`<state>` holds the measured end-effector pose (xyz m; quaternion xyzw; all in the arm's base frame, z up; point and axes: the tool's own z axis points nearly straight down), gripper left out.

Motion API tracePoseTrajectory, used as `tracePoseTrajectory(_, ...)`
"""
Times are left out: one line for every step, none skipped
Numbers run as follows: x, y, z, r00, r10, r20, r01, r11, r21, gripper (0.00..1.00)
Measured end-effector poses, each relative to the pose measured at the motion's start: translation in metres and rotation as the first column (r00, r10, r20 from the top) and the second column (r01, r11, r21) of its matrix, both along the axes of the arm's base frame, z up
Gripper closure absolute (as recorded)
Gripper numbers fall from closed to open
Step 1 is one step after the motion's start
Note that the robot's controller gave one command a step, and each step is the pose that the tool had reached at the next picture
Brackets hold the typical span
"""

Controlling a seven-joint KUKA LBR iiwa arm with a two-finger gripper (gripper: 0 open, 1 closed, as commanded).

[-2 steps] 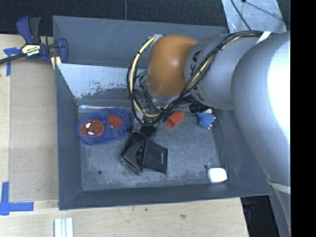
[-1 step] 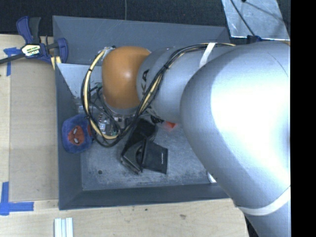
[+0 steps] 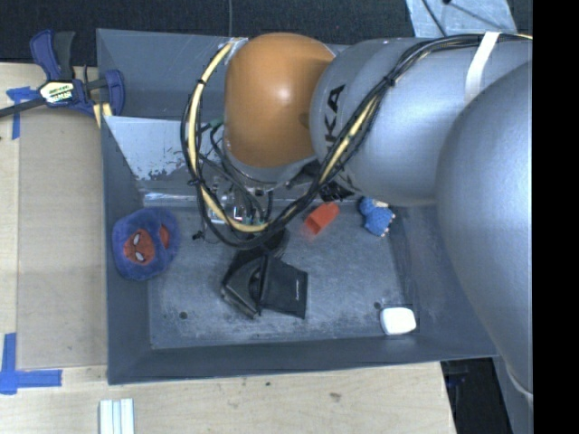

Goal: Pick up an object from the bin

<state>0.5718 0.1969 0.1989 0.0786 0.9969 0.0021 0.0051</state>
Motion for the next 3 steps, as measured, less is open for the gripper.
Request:
tracePoseTrajectory(-0.001, 0.000, -0.005, 1.000, 0.000, -0.008, 0.000, 1.000, -0.003, 0.00)
tracePoseTrajectory(-0.014, -0.066, -0.099, 0.993, 0.116, -0.015, -0.116, 0.993, -0.003, 0.00)
tracePoseTrajectory(-0.035, -0.111, -0.129, 0.999, 0.049, -0.004, -0.049, 0.999, -0.004, 0.00)
